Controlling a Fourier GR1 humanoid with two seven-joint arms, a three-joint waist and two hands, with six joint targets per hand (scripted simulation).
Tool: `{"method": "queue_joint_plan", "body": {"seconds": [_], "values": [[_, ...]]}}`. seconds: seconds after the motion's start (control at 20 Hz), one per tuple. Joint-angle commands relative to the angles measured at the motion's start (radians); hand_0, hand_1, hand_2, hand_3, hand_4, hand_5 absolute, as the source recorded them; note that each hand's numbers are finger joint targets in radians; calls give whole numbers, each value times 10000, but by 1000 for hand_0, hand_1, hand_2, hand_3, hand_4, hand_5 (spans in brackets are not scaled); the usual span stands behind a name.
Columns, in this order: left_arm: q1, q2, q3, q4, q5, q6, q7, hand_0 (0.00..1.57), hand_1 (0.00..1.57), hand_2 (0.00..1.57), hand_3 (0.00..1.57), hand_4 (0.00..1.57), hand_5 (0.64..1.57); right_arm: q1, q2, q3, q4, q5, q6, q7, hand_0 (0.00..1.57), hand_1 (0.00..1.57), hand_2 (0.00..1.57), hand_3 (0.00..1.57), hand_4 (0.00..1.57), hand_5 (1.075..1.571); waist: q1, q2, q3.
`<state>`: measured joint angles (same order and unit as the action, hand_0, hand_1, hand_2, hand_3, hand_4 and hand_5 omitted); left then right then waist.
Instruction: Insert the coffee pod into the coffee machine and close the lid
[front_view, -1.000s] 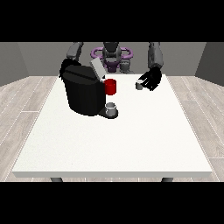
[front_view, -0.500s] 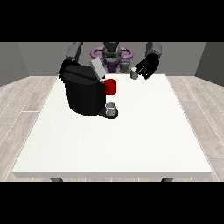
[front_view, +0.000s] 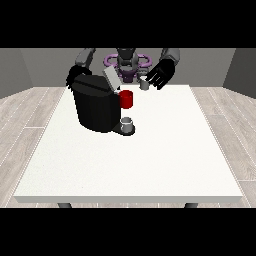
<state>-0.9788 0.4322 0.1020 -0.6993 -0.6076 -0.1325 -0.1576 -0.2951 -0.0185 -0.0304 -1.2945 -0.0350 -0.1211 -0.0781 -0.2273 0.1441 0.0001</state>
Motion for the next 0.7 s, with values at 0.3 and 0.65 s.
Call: {"method": "queue_joint_plan", "body": {"seconds": [0.3, 0.65], "values": [[-1219, 692, 603, 543, 134, -198, 39, 1264, 1264, 1319, 1251, 516, 1571, -354, -50, 458, -1065, 250, -38, 747, 0, 0, 0, 0, 511, 1571, -978, 595, -5], [-1642, 491, 381, 356, -133, -141, 258, 1265, 1265, 1297, 1236, 485, 1571, -318, -249, 9, -685, 364, -314, 107, 0, 0, 0, 0, 520, 1571, -700, 847, 1]]}}
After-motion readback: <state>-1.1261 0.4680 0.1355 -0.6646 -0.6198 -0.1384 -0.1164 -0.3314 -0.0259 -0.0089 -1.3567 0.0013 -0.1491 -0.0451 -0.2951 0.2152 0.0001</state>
